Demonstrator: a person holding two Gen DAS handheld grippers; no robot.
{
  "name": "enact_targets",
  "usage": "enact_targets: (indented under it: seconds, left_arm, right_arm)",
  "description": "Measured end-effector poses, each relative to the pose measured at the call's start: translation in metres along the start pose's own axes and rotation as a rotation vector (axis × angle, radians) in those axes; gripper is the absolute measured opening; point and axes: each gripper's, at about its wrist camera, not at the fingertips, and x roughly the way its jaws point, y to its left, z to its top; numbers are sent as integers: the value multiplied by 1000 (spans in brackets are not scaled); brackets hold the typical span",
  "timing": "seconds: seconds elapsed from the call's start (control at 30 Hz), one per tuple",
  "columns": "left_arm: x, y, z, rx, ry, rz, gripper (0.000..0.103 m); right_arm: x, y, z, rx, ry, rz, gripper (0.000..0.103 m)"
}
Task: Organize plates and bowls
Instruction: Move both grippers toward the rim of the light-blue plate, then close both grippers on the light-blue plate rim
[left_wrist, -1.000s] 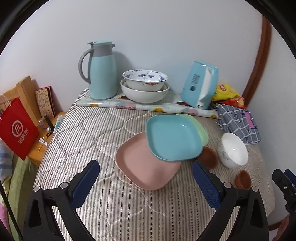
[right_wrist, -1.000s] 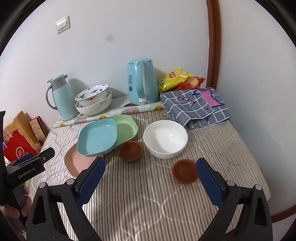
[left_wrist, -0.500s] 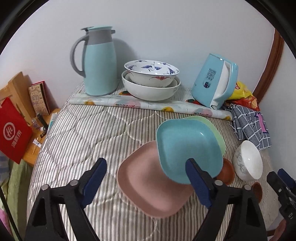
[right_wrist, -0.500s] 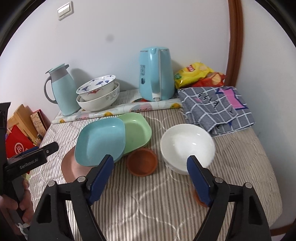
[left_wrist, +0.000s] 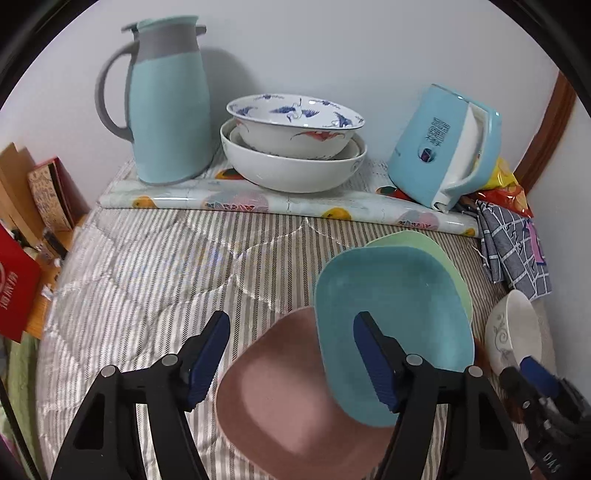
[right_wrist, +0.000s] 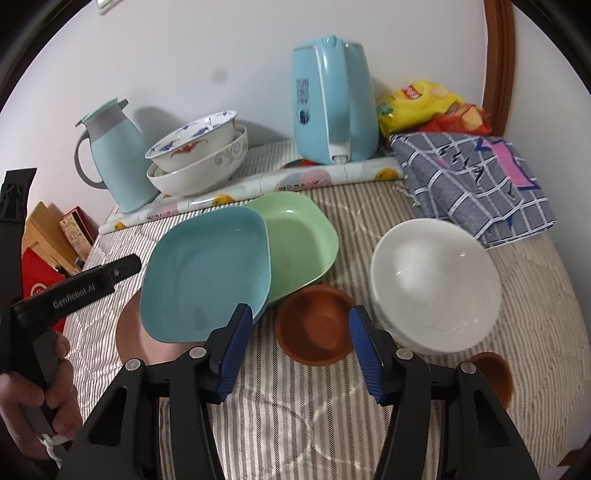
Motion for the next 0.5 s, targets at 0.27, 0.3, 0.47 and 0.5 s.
enact_targets:
  seconds: [0.27,0.3,0.47,0.5]
  left_arm:
    - [27,-2,13,13,26,-55,67]
    - [31,-3,15,12,33,-71,67]
    - [43,-8,18,28,48,-82,64]
    - [45,-8,19,29,52,-88,62]
  right_arm:
    - [21,13,5,-4,28,1,55]
    - [25,14,5,-1,35,2,55]
    - [40,16,6,3,64,-10,53]
    - [43,16,6,1,68,-13,52]
